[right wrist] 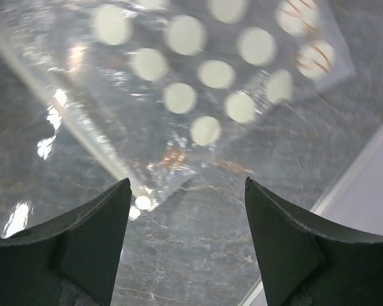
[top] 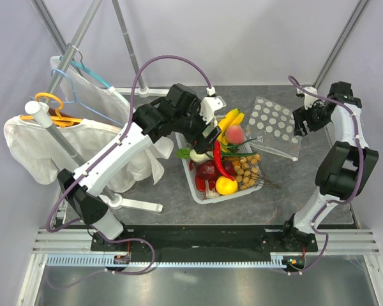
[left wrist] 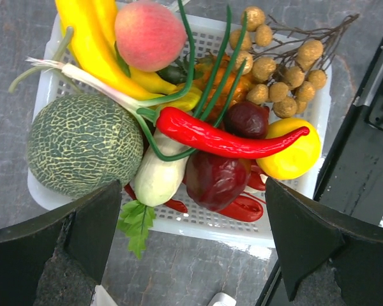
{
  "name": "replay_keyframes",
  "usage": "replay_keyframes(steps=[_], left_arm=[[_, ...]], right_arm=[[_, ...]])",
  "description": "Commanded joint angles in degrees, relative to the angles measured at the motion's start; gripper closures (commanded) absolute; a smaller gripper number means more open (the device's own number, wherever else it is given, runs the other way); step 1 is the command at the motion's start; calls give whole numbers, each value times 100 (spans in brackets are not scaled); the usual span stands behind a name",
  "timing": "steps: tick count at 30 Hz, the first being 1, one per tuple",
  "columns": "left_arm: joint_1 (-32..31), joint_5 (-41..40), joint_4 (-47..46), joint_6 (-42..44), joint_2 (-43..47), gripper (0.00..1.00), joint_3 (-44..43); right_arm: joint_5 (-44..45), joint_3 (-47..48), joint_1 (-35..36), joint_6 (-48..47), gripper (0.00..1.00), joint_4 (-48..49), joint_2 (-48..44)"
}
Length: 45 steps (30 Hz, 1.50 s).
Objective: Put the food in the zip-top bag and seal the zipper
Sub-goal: Move the zipper food storage bag to the center of the board, then pick up the zipper food storage bag at the center of the board.
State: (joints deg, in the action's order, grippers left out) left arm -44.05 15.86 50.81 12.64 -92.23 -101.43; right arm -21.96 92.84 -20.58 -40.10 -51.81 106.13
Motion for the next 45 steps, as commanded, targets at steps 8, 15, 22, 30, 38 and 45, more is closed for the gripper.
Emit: replay_keyframes(steps=[8,15,22,30,38,45], left_arm=[[2,575,-150,106,618,0,334],[11,1024,-212,168,961,0,834],[19,1288,-185,159,961,0,985],[20,1376,-194,151,899,0,940],[20,1464,-185,89,882,0,941],[20,1455,-194,54,820,0,923]], right_arm=[[-468,-854,1125,-1563,27,126,189],[244,-1391,1460,-1343,29,1049,206],[578,-1488,1636,-1387,36,1305,382],[516,-1795,1724,-1554,34,1156,225],[701,-1743,1741,-1370,53,1402,382],[737,-1655,1715,-1229,91,1262,172]])
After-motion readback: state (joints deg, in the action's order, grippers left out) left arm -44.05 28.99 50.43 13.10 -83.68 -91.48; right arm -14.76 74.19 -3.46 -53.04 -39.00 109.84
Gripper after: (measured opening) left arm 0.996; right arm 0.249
